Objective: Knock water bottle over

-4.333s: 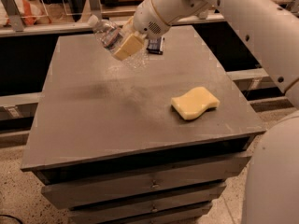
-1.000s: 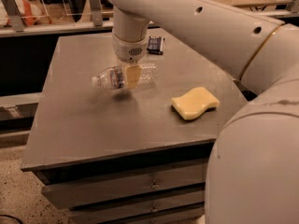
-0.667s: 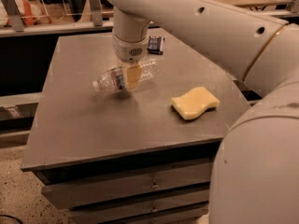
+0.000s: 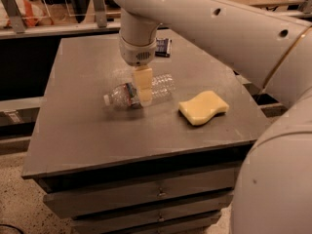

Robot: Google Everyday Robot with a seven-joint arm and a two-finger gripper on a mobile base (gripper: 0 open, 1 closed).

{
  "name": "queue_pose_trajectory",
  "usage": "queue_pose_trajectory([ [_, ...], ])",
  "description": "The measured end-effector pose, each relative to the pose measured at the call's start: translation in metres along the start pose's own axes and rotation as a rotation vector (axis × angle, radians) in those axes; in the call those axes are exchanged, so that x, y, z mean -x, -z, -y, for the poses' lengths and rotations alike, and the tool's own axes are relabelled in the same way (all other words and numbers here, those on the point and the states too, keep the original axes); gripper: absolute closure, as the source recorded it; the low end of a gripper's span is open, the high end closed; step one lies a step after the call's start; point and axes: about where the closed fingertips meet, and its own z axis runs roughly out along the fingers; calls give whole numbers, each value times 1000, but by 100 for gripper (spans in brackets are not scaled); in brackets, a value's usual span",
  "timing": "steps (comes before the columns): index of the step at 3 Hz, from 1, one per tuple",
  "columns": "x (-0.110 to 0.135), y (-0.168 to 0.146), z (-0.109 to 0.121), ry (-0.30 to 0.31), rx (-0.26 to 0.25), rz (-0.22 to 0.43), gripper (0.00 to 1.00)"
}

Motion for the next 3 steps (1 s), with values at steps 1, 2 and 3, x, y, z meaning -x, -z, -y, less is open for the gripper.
queue_pose_trajectory([
  [1, -9, 4, 0, -23, -22, 4, 0],
  [2, -10, 4, 1, -25, -23, 6, 0],
  [3, -14, 4, 1, -28, -16, 31, 0],
])
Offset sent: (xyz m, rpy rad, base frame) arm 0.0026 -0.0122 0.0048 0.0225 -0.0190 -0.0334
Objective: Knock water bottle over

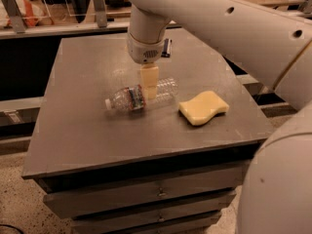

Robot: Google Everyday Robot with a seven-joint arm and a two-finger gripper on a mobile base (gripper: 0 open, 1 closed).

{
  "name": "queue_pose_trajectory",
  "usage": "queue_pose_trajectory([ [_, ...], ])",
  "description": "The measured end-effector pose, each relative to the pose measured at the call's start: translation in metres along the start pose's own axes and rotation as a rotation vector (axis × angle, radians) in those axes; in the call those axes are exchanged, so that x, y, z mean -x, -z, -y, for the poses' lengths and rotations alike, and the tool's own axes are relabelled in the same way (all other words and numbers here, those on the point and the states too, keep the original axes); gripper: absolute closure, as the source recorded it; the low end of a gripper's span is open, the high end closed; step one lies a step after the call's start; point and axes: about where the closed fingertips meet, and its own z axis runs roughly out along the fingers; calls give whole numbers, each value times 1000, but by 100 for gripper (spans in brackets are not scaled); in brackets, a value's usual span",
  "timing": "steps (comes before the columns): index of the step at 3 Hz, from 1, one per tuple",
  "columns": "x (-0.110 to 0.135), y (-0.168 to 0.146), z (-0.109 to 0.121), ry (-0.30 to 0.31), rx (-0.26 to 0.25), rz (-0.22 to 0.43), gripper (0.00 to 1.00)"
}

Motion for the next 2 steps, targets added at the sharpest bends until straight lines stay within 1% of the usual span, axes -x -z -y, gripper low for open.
queue_pose_trajectory([
  [2, -10, 4, -6, -27, 7, 34, 0],
])
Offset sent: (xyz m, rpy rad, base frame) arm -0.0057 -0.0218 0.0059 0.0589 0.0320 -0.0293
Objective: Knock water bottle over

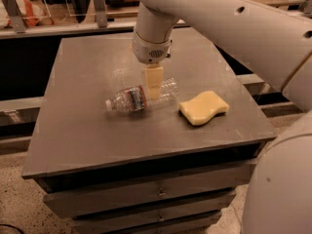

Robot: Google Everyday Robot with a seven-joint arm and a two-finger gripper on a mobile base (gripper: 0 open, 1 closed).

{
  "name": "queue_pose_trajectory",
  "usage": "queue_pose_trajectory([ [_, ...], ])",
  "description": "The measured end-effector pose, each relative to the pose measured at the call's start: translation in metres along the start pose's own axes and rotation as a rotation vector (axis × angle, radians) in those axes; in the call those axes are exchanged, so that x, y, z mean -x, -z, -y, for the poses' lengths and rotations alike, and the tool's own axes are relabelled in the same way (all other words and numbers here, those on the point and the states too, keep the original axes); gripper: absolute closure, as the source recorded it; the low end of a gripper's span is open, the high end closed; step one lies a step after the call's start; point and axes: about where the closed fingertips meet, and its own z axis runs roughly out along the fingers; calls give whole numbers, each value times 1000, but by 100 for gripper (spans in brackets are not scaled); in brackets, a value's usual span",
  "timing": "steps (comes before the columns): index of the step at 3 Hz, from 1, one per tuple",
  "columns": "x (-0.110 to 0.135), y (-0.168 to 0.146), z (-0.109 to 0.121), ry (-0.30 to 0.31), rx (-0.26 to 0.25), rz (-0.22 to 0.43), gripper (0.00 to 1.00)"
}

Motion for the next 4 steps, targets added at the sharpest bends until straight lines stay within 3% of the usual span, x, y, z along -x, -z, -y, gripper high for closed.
queue_pose_trajectory([
  [2, -20, 18, -12, -35, 39, 66, 0],
  [3, -31, 28, -18, -66, 48, 151, 0],
  [4, -44, 44, -21, -108, 22, 260, 0],
])
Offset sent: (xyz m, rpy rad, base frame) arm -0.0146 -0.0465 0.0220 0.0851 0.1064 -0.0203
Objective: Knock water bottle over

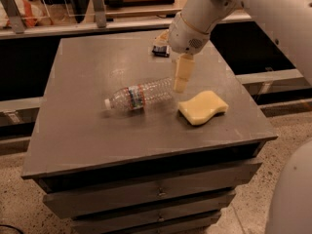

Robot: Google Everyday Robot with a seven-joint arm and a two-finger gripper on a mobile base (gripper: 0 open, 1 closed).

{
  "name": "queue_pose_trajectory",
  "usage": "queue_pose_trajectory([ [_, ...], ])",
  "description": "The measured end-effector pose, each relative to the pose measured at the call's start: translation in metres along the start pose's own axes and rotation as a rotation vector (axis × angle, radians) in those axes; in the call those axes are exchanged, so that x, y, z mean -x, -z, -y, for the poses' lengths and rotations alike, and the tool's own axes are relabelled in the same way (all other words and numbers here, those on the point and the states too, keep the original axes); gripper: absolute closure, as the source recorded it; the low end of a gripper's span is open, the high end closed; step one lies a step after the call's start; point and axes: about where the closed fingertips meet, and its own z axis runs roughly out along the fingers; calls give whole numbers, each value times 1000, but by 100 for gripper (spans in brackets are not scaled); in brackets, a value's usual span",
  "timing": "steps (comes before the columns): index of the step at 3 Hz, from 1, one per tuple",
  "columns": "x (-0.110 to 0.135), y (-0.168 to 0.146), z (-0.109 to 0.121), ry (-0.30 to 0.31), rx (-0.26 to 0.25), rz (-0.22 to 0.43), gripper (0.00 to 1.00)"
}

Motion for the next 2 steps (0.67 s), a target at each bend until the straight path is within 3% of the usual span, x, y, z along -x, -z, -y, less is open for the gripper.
queue_pose_trajectory([
  [1, -10, 10, -2, -99, -19, 84, 0],
  [2, -8, 10, -3, -104, -18, 94, 0],
])
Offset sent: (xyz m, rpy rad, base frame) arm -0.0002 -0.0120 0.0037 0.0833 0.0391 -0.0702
